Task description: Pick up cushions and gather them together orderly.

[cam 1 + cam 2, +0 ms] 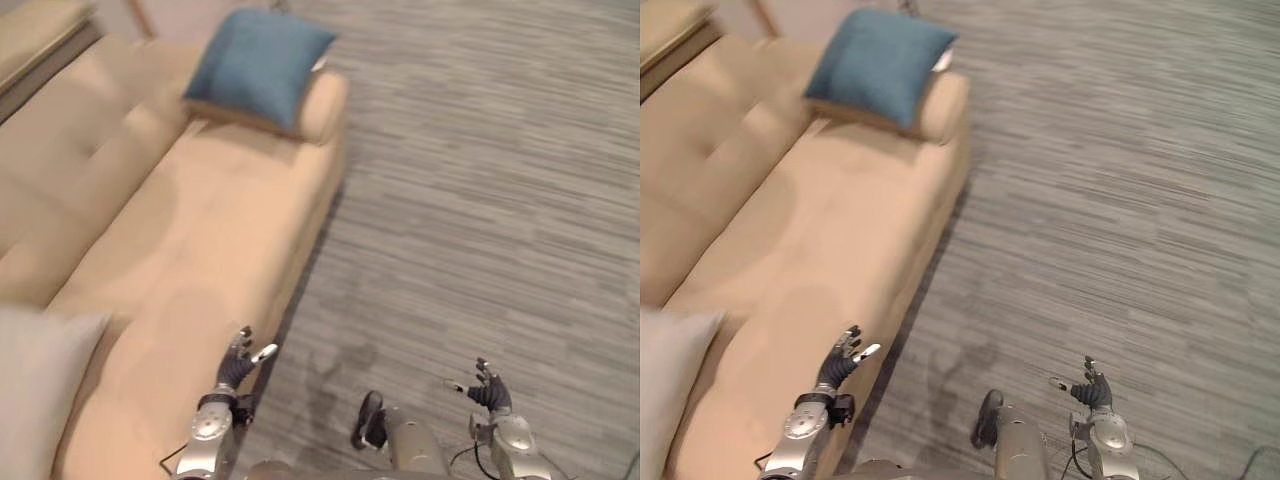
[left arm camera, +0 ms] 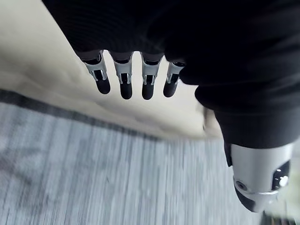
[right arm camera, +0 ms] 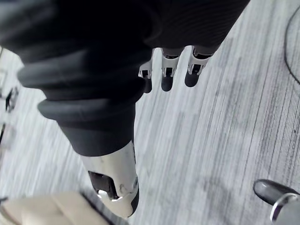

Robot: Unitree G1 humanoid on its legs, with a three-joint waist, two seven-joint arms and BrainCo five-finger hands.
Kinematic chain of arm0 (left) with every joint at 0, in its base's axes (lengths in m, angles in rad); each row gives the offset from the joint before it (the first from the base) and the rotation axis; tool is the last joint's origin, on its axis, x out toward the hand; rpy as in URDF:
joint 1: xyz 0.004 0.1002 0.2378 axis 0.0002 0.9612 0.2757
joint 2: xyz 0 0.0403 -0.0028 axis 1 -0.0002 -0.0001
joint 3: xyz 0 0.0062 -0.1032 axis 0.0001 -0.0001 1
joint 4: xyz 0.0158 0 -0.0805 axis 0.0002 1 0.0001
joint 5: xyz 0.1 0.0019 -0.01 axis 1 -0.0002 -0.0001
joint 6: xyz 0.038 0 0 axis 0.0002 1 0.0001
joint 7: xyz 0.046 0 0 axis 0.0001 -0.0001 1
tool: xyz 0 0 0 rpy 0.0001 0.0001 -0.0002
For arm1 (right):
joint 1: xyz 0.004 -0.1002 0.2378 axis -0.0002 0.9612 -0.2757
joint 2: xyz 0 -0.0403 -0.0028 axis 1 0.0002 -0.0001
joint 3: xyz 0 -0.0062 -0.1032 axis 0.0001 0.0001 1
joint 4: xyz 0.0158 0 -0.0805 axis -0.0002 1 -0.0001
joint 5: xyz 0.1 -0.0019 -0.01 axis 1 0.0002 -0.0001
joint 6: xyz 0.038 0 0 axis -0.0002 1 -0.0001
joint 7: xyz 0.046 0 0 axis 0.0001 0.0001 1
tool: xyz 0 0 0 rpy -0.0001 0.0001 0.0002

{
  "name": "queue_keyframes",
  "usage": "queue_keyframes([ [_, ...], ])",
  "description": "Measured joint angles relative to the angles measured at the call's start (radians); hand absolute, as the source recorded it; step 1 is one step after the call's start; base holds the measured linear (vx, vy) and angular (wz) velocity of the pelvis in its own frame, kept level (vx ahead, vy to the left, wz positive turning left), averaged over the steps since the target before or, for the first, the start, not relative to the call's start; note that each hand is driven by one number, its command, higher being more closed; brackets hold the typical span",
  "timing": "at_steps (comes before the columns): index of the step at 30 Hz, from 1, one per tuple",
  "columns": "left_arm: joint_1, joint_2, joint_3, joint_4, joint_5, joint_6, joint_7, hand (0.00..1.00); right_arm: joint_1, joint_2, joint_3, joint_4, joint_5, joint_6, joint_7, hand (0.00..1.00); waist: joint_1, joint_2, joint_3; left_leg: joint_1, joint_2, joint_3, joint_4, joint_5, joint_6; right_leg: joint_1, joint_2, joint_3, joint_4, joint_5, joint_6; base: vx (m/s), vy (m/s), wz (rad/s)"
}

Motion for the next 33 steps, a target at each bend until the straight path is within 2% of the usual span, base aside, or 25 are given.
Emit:
queue_keyframes([
  [1,0.0,-0.016,-0.041,0.0,0.0,-0.001,-0.001,0.0,-0.003,0.002,0.001,0.004,-0.001,0.0,-0.016,0.0,0.006,-0.002,0.006,-0.088,-0.063,-0.159,0.102,-0.058,-0.06,0.037,0.016,0.066,-0.008,-0.01,0.0,0.28,0.028,-1.57],
  [3,0.005,-0.02,-0.085,0.0,-0.001,-0.001,-0.001,0.0,-0.011,0.003,0.002,0.022,-0.001,0.0,-0.022,0.0,0.016,-0.021,0.02,-0.18,-0.147,-0.269,0.093,-0.098,-0.06,0.086,0.024,0.146,-0.036,-0.016,0.006,0.29,0.062,-1.42],
  [6,0.023,-0.022,-0.097,-0.012,-0.001,-0.001,-0.001,0.0,-0.011,0.011,0.005,0.027,-0.001,0.002,-0.03,0.0,0.036,-0.016,0.029,-0.315,-0.237,-0.362,-0.103,-0.109,-0.042,0.17,0.032,0.243,-0.094,-0.029,0.029,0.3,0.112,-0.93],
  [9,0.041,-0.031,-0.091,-0.032,0.0,0.0,0.001,0.0,-0.03,0.01,0.009,0.063,-0.001,0.001,-0.041,0.0,0.09,0.005,0.022,-0.339,-0.311,-0.424,-0.544,-0.018,-0.122,0.229,0.049,0.324,-0.135,-0.057,0.077,0.42,0.256,-0.85],
  [10,0.043,-0.031,-0.088,-0.032,0.0,0.0,0.002,0.0,-0.036,0.013,0.013,0.067,-0.001,0.002,-0.04,0.0,0.106,0.006,0.018,-0.335,-0.309,-0.429,-0.542,0.06,-0.051,0.239,0.054,0.347,-0.123,-0.081,0.091,0.46,0.258,-0.77],
  [11,0.043,-0.029,-0.08,-0.033,0.0,0.003,0.003,0.0,-0.04,0.02,0.025,0.067,-0.002,0.002,-0.04,0.0,0.115,-0.003,0.006,-0.337,-0.326,-0.424,-0.509,0.068,-0.003,0.244,0.039,0.372,-0.105,-0.108,0.114,0.52,0.273,-0.41],
  [12,0.049,-0.024,-0.077,-0.036,0.0,0.006,0.003,0.0,-0.039,0.033,0.028,0.068,-0.006,0.001,-0.039,0.0,0.109,-0.048,-0.01,-0.335,-0.36,-0.407,-0.488,0.02,0.022,0.253,-0.003,0.369,-0.067,-0.14,0.154,0.44,0.173,-0.14],
  [13,0.044,-0.024,-0.076,-0.036,-0.001,0.008,0.003,0.0,-0.039,0.037,0.026,0.078,-0.014,0.0,-0.039,0.0,0.11,-0.067,-0.013,-0.321,-0.376,-0.39,-0.489,-0.002,0.029,0.228,-0.023,0.37,0.001,-0.142,0.164,0.55,0.209,-0.02],
  [14,0.038,-0.029,-0.085,-0.036,-0.001,0.011,0.003,0.0,-0.05,0.036,0.017,0.1,-0.035,0.002,-0.038,0.0,0.109,-0.078,-0.009,-0.286,-0.402,-0.383,-0.483,-0.041,0.047,0.163,-0.058,0.367,0.187,-0.12,0.212,0.56,0.217,-0.03],
  [15,0.037,-0.028,-0.097,-0.036,-0.001,0.012,0.002,0.0,-0.052,0.04,0.016,0.107,-0.045,0.007,-0.037,0.0,0.099,-0.078,-0.007,-0.222,-0.426,-0.386,-0.487,-0.075,0.065,0.11,-0.095,0.361,0.387,-0.044,0.292,0.66,0.283,0.06],
  [16,0.042,-0.025,-0.098,-0.037,-0.001,0.012,0.003,0.0,-0.044,0.047,0.016,0.108,-0.048,0.012,-0.036,0.0,0.084,-0.078,-0.007,-0.169,-0.437,-0.385,-0.489,-0.101,0.082,0.077,-0.124,0.342,0.513,-0.006,0.294,0.56,0.226,0.21],
  [17,0.044,-0.022,-0.097,-0.037,-0.001,0.013,0.008,0.0,-0.04,0.05,0.017,0.108,-0.051,0.015,-0.035,0.0,0.08,-0.073,-0.006,-0.136,-0.442,-0.39,-0.492,-0.116,0.088,0.065,-0.147,0.313,0.567,-0.019,0.27,0.59,0.178,0.09],
  [18,0.043,-0.015,-0.095,-0.037,-0.003,0.013,0.025,0.0,-0.038,0.053,0.022,0.108,-0.061,0.02,-0.033,0.0,0.082,-0.062,-0.011,-0.051,-0.444,-0.392,-0.53,-0.146,0.094,0.012,-0.189,0.222,0.603,-0.061,0.201,0.58,0.145,0.0],
  [20,0.03,0.003,-0.083,-0.038,-0.011,0.013,0.043,0.0,-0.062,0.048,0.027,0.107,-0.068,0.019,-0.033,0.0,0.079,-0.038,-0.01,0.03,-0.436,-0.407,-0.606,-0.151,0.093,-0.064,-0.191,0.122,0.481,-0.086,0.177,0.68,0.12,0.04],
  [22,0.011,0.006,-0.074,-0.036,-0.012,0.013,0.045,0.0,-0.081,0.033,0.028,0.108,-0.068,0.019,-0.032,0.0,0.068,-0.012,0.004,0.089,-0.416,-0.426,-0.661,-0.151,0.079,-0.118,-0.148,0.081,0.285,-0.074,0.173,0.55,0.043,0.29],
  [23,0.001,0.006,-0.06,-0.034,-0.013,0.013,0.047,0.0,-0.085,0.02,0.027,0.107,-0.068,0.019,-0.032,0.0,0.056,0.006,0.014,0.126,-0.394,-0.449,-0.676,-0.165,0.055,-0.144,-0.094,0.1,0.081,0.001,0.178,0.45,0.003,0.41],
  [24,-0.003,0.005,-0.052,-0.032,-0.013,0.013,0.047,0.0,-0.082,0.018,0.026,0.107,-0.068,0.02,-0.032,0.0,0.055,0.007,0.014,0.141,-0.39,-0.457,-0.678,-0.172,0.042,-0.149,-0.071,0.115,-0.007,0.05,0.179,0.6,-0.033,0.57],
  [26,-0.002,0.008,-0.033,-0.024,-0.011,0.012,0.054,0.0,-0.051,0.02,0.027,0.107,-0.068,0.021,-0.032,0.0,0.055,-0.031,0.005,0.22,-0.394,-0.502,-0.672,-0.224,-0.044,-0.137,-0.027,0.205,-0.327,0.306,0.155,0.68,-0.117,0.63],
  [27,0.004,0.013,-0.032,-0.021,-0.011,0.012,0.056,0.0,-0.041,0.019,0.027,0.105,-0.068,0.022,-0.032,0.0,0.056,-0.038,0.0,0.235,-0.394,-0.518,-0.659,-0.24,-0.06,-0.136,-0.031,0.227,-0.333,0.37,0.133,0.74,-0.206,0.72],
  [28,-0.005,-0.016,-0.027,0.011,-0.01,0.014,0.063,0.0,-0.038,0.002,0.017,0.106,-0.068,0.031,-0.031,0.0,0.051,0.009,-0.003,0.238,-0.348,-0.551,-0.593,-0.253,-0.073,-0.141,-0.01,0.216,-0.237,0.434,0.11,0.71,-0.22,0.78],
  [29,-0.01,-0.03,-0.026,0.013,-0.007,0.013,0.063,0.0,-0.046,0.002,0.016,0.103,-0.068,0.036,-0.031,0.0,0.036,0.021,-0.005,0.164,-0.324,-0.561,-0.434,-0.189,-0.136,-0.144,-0.012,0.179,-0.157,0.353,0.095,0.69,-0.224,0.7],
  [30,-0.011,-0.036,-0.022,0.014,-0.007,0.012,0.063,0.0,-0.049,0.003,0.019,0.102,-0.068,0.037,-0.028,0.0,0.037,0.022,-0.004,0.134,-0.319,-0.557,-0.36,-0.143,-0.128,-0.128,-0.013,0.169,-0.145,0.326,0.095,0.63,-0.222,0.62],
  [31,-0.009,-0.054,-0.004,0.027,-0.007,0.013,0.063,0.0,-0.05,0.003,0.027,0.097,-0.066,0.037,-0.022,0.0,0.037,0.022,-0.001,0.064,-0.295,-0.53,-0.179,0.021,-0.113,-0.059,-0.009,0.152,-0.153,0.282,0.091,0.63,-0.226,0.37],
  [32,-0.007,-0.059,0.004,0.044,-0.008,0.012,0.063,0.0,-0.048,0.004,0.039,0.087,-0.063,0.036,-0.022,0.0,0.057,0.019,0.003,0.0,-0.224,-0.463,0.006,0.044,-0.089,0.046,0.002,0.143,-0.208,0.266,0.083,0.72,-0.23,0.4],
  [33,-0.008,-0.059,0.009,0.048,-0.009,0.012,0.064,0.0,-0.051,0.006,0.038,0.081,-0.058,0.035,-0.022,0.0,0.062,0.011,0.008,-0.048,-0.185,-0.404,0.086,-0.001,-0.047,0.119,0.003,0.135,-0.251,0.263,0.08,0.68,-0.183,0.31],
])
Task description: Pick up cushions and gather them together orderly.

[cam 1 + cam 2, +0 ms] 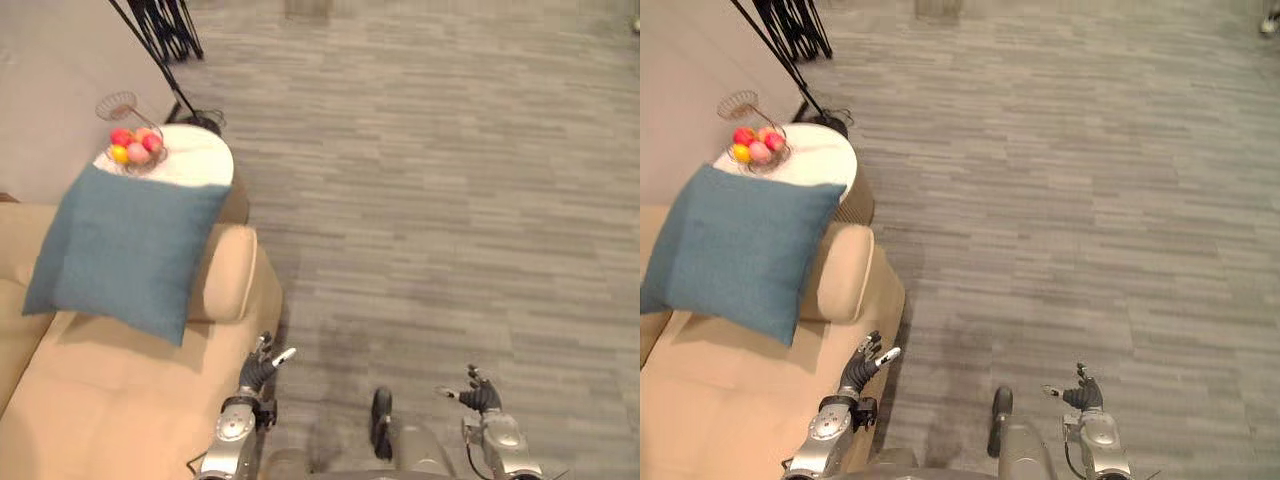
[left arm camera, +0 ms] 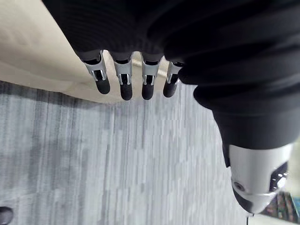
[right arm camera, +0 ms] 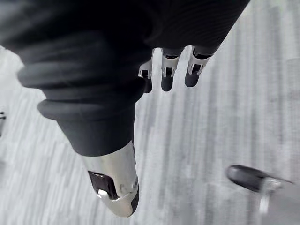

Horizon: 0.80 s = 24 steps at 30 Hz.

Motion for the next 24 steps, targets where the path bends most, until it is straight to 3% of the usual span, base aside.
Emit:
queue_keyframes([
  [2,0.002,-0.001,0.015,0.0,-0.003,0.0,0.001,0.0,-0.003,0.002,-0.001,-0.012,0.013,-0.009,-0.003,0.0,0.013,-0.023,0.009,-0.078,0.007,0.058,0.003,-0.058,0.013,0.098,-0.023,-0.017,-0.067,-0.002,0.002,0.52,-0.097,0.31],
  [4,0.006,-0.01,0.052,-0.006,-0.023,-0.001,0.006,0.0,-0.003,0.001,-0.025,-0.033,0.019,-0.021,-0.013,0.0,0.025,-0.027,0.01,-0.163,-0.001,0.131,-0.184,-0.07,0.008,0.164,-0.056,-0.061,-0.11,-0.035,0.049,0.43,0.004,0.44],
  [5,0.012,-0.025,0.065,-0.005,-0.028,-0.001,0.01,0.0,0.003,-0.012,-0.042,-0.036,0.019,-0.021,-0.017,0.0,0.023,0.002,0.007,-0.197,-0.005,0.181,-0.376,-0.042,-0.01,0.196,-0.057,-0.103,-0.119,-0.058,0.077,0.36,0.103,0.75],
  [6,0.021,-0.037,0.065,-0.007,-0.028,-0.001,0.013,0.0,0.016,-0.029,-0.053,-0.037,0.019,-0.021,-0.019,0.0,0.024,0.037,-0.003,-0.212,0.001,0.234,-0.544,0.086,0.002,0.221,-0.037,-0.139,-0.117,-0.087,0.104,0.36,0.12,1.02],
  [7,0.026,-0.038,0.065,-0.005,-0.028,-0.002,0.014,0.0,0.035,-0.028,-0.061,-0.03,0.019,-0.017,-0.02,0.0,0.022,0.047,-0.011,-0.219,0.005,0.303,-0.574,0.078,0.082,0.243,-0.032,-0.173,-0.114,-0.108,0.117,0.39,0.156,1.28],
  [8,0.027,-0.032,0.07,-0.008,-0.028,-0.002,0.019,0.0,0.05,-0.017,-0.062,-0.017,0.018,-0.014,-0.021,0.0,0.022,0.031,-0.021,-0.202,-0.02,0.334,-0.61,0.073,0.089,0.26,-0.059,-0.209,-0.112,-0.122,0.132,0.36,0.151,1.4],
  [9,0.042,-0.025,0.085,-0.02,-0.029,-0.002,0.025,0.0,0.051,-0.003,-0.061,-0.015,0.017,-0.013,-0.02,0.0,0.042,-0.009,-0.024,-0.193,-0.063,0.382,-0.66,0.086,0.109,0.261,-0.09,-0.246,-0.11,-0.142,0.149,0.29,0.129,1.14],
  [11,0.069,-0.024,0.118,-0.024,-0.029,0.0,0.025,0.0,0.035,0.003,-0.06,-0.015,0.012,-0.013,-0.02,0.0,0.059,-0.035,-0.019,-0.192,-0.117,0.356,-0.679,0.071,0.137,0.272,-0.117,-0.284,-0.094,-0.158,0.156,0.29,0.1,0.98],
  [13,0.101,-0.031,0.135,-0.033,-0.031,0.003,0.026,0.0,0.018,-0.001,-0.064,-0.009,-0.004,-0.014,-0.021,0.0,0.056,-0.038,-0.021,-0.17,-0.159,0.302,-0.681,0.034,0.156,0.294,-0.167,-0.326,0.015,-0.191,0.193,0.34,0.107,1.18],
  [15,0.137,-0.031,0.132,-0.05,-0.031,0.002,0.024,0.0,0.016,-0.002,-0.066,0.007,-0.014,-0.014,-0.019,0.0,0.05,-0.04,-0.027,-0.098,-0.219,0.188,-0.699,-0.004,0.166,0.212,-0.293,-0.292,0.449,-0.192,0.21,0.32,0.118,1.32],
  [16,0.137,-0.026,0.131,-0.052,-0.031,0.002,0.024,0.0,0.021,0.003,-0.066,0.008,-0.014,-0.014,-0.019,0.0,0.049,-0.046,-0.03,-0.088,-0.233,0.153,-0.699,-0.013,0.169,0.185,-0.307,-0.264,0.534,-0.194,0.212,0.33,0.058,1.68],
  [17,0.132,-0.017,0.121,-0.053,-0.031,0.002,0.026,0.0,0.029,0.012,-0.065,0.015,-0.013,-0.014,-0.017,0.0,0.05,-0.064,-0.036,-0.066,-0.253,0.086,-0.698,-0.024,0.171,0.121,-0.291,-0.186,0.644,-0.265,0.194,0.33,-0.007,1.72],
  [18,0.126,-0.005,0.113,-0.054,-0.03,0.002,0.027,0.0,0.032,0.014,-0.063,0.015,-0.012,-0.014,-0.017,0.0,0.049,-0.068,-0.039,-0.044,-0.263,0.029,-0.698,-0.026,0.17,0.071,-0.259,-0.132,0.654,-0.309,0.176,0.33,-0.025,1.66],
  [21,0.122,-0.005,0.093,-0.054,-0.031,0.002,0.027,0.0,0.037,0.015,-0.057,0.009,-0.007,-0.017,-0.017,0.0,0.048,-0.063,-0.039,0.002,-0.278,-0.1,-0.71,-0.027,0.166,-0.018,-0.179,-0.005,0.514,-0.337,0.163,0.34,-0.05,1.43],
  [23,0.095,-0.008,0.09,-0.057,-0.033,0.0,0.028,0.0,0.061,0.017,-0.059,0.002,0.02,-0.018,-0.017,0.0,0.048,-0.063,-0.042,0.012,-0.294,-0.244,-0.702,-0.037,0.142,-0.078,-0.091,0.211,0.331,-0.326,0.177,0.32,-0.139,1.94],
  [24,0.089,-0.008,0.088,-0.057,-0.036,0.0,0.028,0.0,0.063,0.02,-0.061,0.002,0.024,-0.019,-0.018,0.0,0.046,-0.064,-0.042,0.015,-0.298,-0.28,-0.695,-0.042,0.131,-0.079,-0.076,0.278,0.276,-0.313,0.188,0.26,-0.216,1.93],
])
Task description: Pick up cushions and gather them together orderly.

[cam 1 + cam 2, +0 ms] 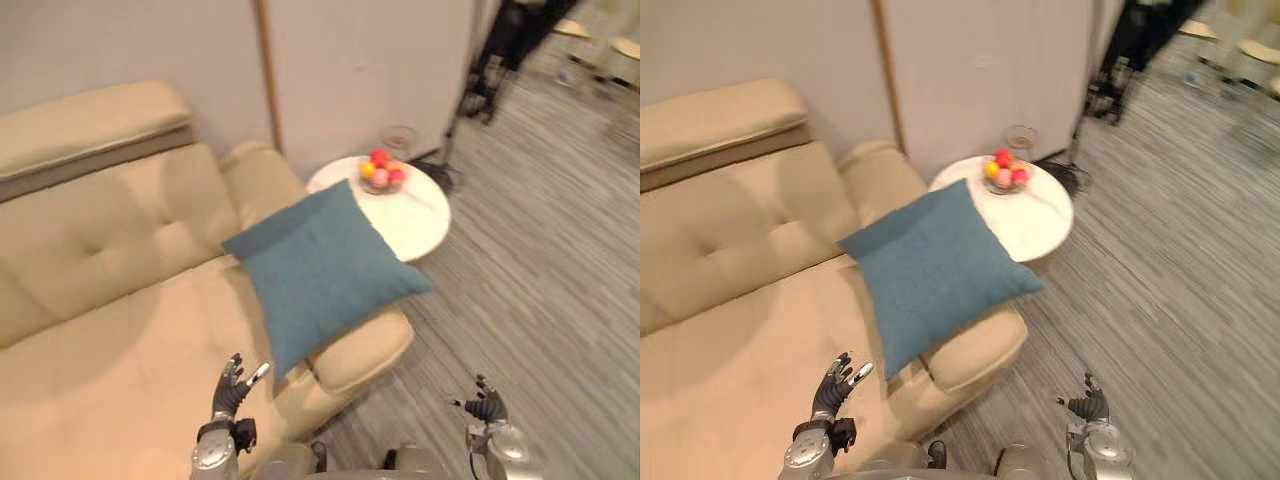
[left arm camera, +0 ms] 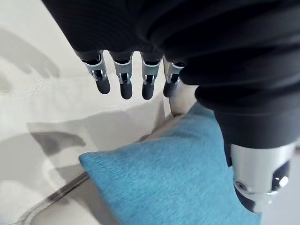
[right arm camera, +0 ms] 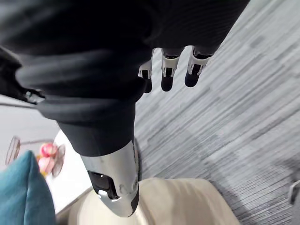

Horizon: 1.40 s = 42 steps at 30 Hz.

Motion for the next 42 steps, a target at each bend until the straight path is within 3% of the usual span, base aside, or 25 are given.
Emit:
queue_keyframes([
  [1,0.001,0.002,-0.012,0.0,-0.002,0.0,0.002,0.0,0.013,0.009,-0.006,0.0,0.004,0.0,-0.002,0.0,0.0,-0.008,-0.003,0.005,-0.013,-0.046,0.019,-0.013,-0.023,0.008,0.008,0.077,-0.083,0.038,0.003,0.24,-0.27,1.92],
  [2,0.0,0.013,-0.017,-0.006,-0.002,-0.002,0.001,0.0,0.037,0.033,-0.007,0.0,0.008,0.0,-0.002,0.0,0.004,-0.044,-0.01,-0.004,-0.034,-0.059,0.053,-0.032,-0.055,0.021,-0.015,0.1,-0.15,0.13,-0.007,0.22,-0.302,1.8],
  [3,0.002,0.021,-0.016,-0.011,-0.002,-0.002,0.002,0.0,0.038,0.045,-0.007,-0.002,0.013,0.0,-0.002,0.0,0.004,-0.06,-0.011,-0.007,-0.041,-0.06,0.07,-0.043,-0.072,0.025,-0.026,0.098,-0.153,0.193,-0.002,0.2,-0.333,1.74],
  [4,0.001,0.017,-0.015,-0.01,-0.002,0.002,0.004,0.0,0.038,0.047,-0.01,-0.008,0.015,0.002,-0.003,0.0,0.001,-0.047,-0.013,-0.025,-0.013,-0.05,0.104,-0.069,-0.1,0.028,-0.026,0.035,-0.111,0.187,-0.017,0.18,-0.306,1.28],
  [6,0.011,-0.006,-0.017,-0.033,-0.002,-0.002,0.004,0.0,0.034,0.052,-0.017,-0.078,0.016,0.0,-0.002,0.0,0.007,-0.012,-0.019,-0.047,0.044,-0.036,0.099,-0.071,-0.107,0.045,-0.003,-0.044,-0.13,0.176,-0.041,0.17,-0.276,1.06],
  [10,0.004,-0.019,-0.017,-0.032,-0.002,-0.001,0.003,0.0,0.033,0.05,-0.066,-0.129,0.042,-0.009,-0.009,0.0,-0.001,-0.009,-0.018,-0.038,0.148,0.124,0.007,-0.036,-0.156,0.089,-0.002,-0.131,-0.181,0.187,-0.059,0.02,-0.176,0.59],
  [12,0.001,-0.012,-0.014,-0.024,-0.002,-0.001,0.007,0.0,0.05,0.044,-0.095,-0.147,0.045,-0.008,-0.021,0.0,-0.005,-0.015,-0.021,-0.029,0.18,0.226,-0.035,0.002,-0.148,0.122,-0.012,-0.152,-0.224,0.194,-0.062,-0.02,-0.027,0.38],
  [18,-0.024,0.082,-0.013,0.016,0.007,-0.001,0.023,0.0,0.064,0.012,-0.093,-0.282,0.034,-0.009,-0.02,0.0,-0.047,-0.047,-0.039,-0.009,0.153,0.25,-0.14,0.069,-0.143,0.128,-0.016,-0.13,-0.335,0.26,-0.056,0.02,0.04,-0.05],
  [24,-0.127,0.117,-0.021,0.043,0.011,-0.001,0.023,0.0,0.03,-0.057,-0.086,-0.312,-0.001,-0.016,-0.018,0.0,-0.058,-0.045,-0.041,0.006,0.139,0.262,-0.222,0.115,-0.14,0.124,-0.016,-0.126,-0.389,0.288,-0.058,0.02,0.002,-0.04],
  [27,-0.2,0.136,-0.025,0.075,0.009,-0.002,0.027,0.0,-0.05,-0.079,-0.069,-0.312,-0.011,-0.016,-0.02,0.0,-0.078,-0.042,-0.031,-0.023,0.135,0.262,-0.24,0.133,-0.145,0.089,-0.012,-0.127,-0.393,0.297,-0.064,-0.01,-0.002,0.0],
  [30,-0.362,0.144,-0.069,0.151,-0.011,-0.001,0.045,0.0,-0.23,-0.148,0.019,-0.306,-0.021,-0.016,-0.022,0.0,-0.089,-0.028,0.049,-0.092,0.135,0.264,-0.246,0.167,-0.144,0.008,-0.012,-0.122,-0.374,0.317,-0.075,-0.11,-0.007,0.0],
  [37,-0.672,0.139,-0.19,0.268,-0.083,-0.002,0.067,0.0,-0.589,-0.158,0.174,-0.136,-0.016,0.002,-0.055,0.0,-0.081,-0.029,0.188,-0.209,0.147,0.265,-0.22,0.2,-0.159,-0.118,-0.002,-0.106,-0.342,0.353,-0.096,-0.11,-0.031,-0.04],
  [38,-0.736,0.132,-0.206,0.298,-0.104,-0.001,0.074,1.0,-0.645,-0.156,0.2,-0.105,-0.004,0.005,-0.064,1.0,-0.083,-0.027,0.204,-0.23,0.147,0.266,-0.221,0.209,-0.156,-0.138,-0.002,-0.104,-0.343,0.361,-0.097,-0.11,-0.026,-0.01],
  [42,-0.888,0.092,-0.238,0.339,-0.165,0.0,0.119,1.0,-0.771,-0.141,0.243,-0.068,0.013,0.022,-0.09,1.0,-0.099,-0.027,0.254,-0.256,0.146,0.264,-0.222,0.228,-0.157,-0.165,-0.002,-0.102,-0.342,0.379,-0.103,-0.09,-0.013,0.0],
])
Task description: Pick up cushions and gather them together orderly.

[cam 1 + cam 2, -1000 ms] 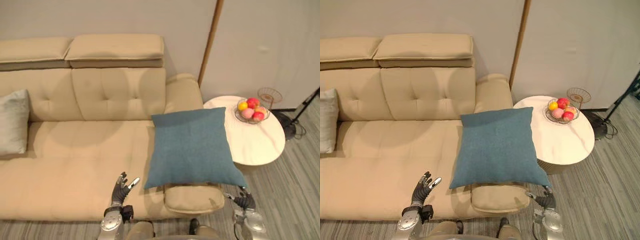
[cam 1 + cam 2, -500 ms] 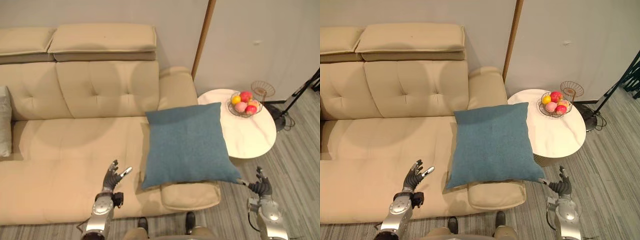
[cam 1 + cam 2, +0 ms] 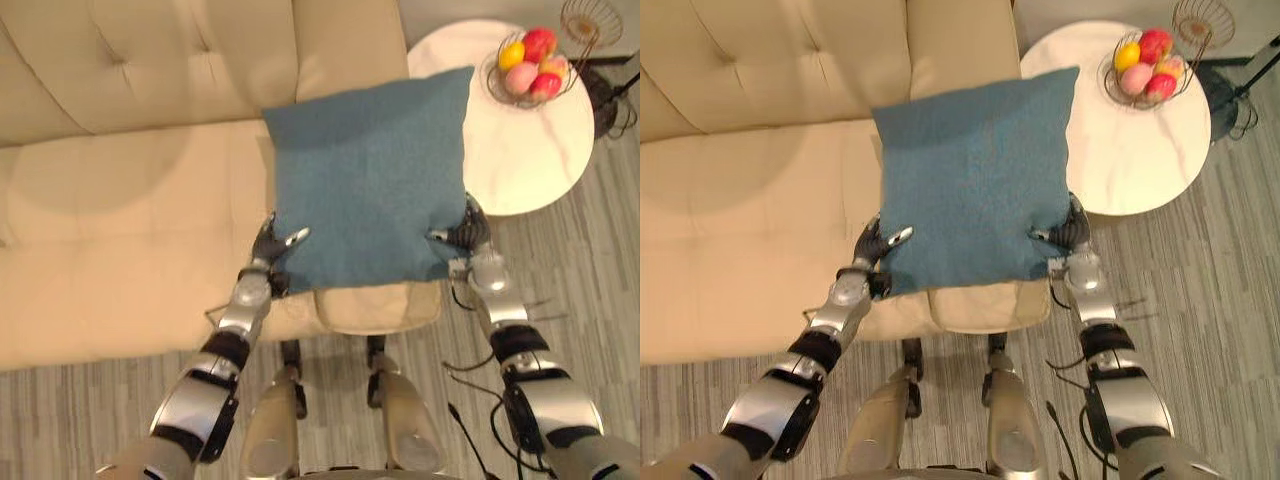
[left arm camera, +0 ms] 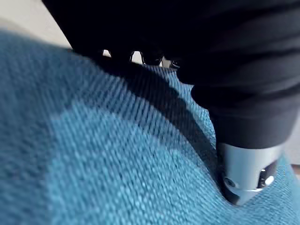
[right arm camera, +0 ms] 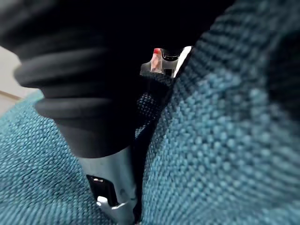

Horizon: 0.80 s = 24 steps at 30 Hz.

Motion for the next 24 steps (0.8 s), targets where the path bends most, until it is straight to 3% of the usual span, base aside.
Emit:
queue_keyframes([
  [4,-0.03,0.026,-0.017,-0.01,-0.013,-0.001,0.034,1.0,-0.006,0.006,0.028,-0.028,0.011,-0.003,-0.022,1.0,-0.004,0.004,0.005,-0.004,0.005,-0.002,-0.019,0.009,0.0,-0.012,0.004,0.002,-0.001,0.004,-0.003,-0.06,-0.02,-0.01],
  [10,-0.001,0.067,-0.023,-0.172,-0.022,-0.005,0.064,1.0,0.123,0.005,0.093,-0.266,0.071,-0.027,-0.039,1.0,0.0,0.005,0.005,0.014,0.017,0.0,-0.056,0.028,-0.013,-0.016,0.017,0.013,-0.007,0.007,-0.005,0.02,-0.024,-0.06],
  [16,0.247,0.086,-0.026,-0.422,-0.019,-0.033,0.054,1.0,0.423,0.01,0.149,-0.534,0.137,-0.04,0.02,1.0,-0.006,0.01,-0.007,0.124,0.017,0.025,-0.081,0.025,-0.016,0.115,0.026,0.019,-0.076,0.007,-0.005,0.11,0.001,-0.03],
  [22,0.571,0.085,-0.011,-0.624,-0.026,-0.036,0.035,1.0,0.64,0.068,0.155,-0.723,0.228,-0.041,0.117,1.0,-0.001,0.02,-0.115,0.22,0.03,0.041,-0.107,0.006,-0.023,0.209,0.044,0.036,-0.115,0.006,-0.004,0.06,-0.005,-0.08],
  [24,0.699,0.08,0.011,-0.713,-0.027,-0.042,0.022,1.0,0.703,0.074,0.19,-0.808,0.262,-0.058,0.145,1.0,0.019,0.023,-0.179,0.253,0.036,0.069,-0.107,-0.016,-0.021,0.232,0.053,0.066,-0.129,0.006,-0.004,0.01,0.007,-0.31],
])
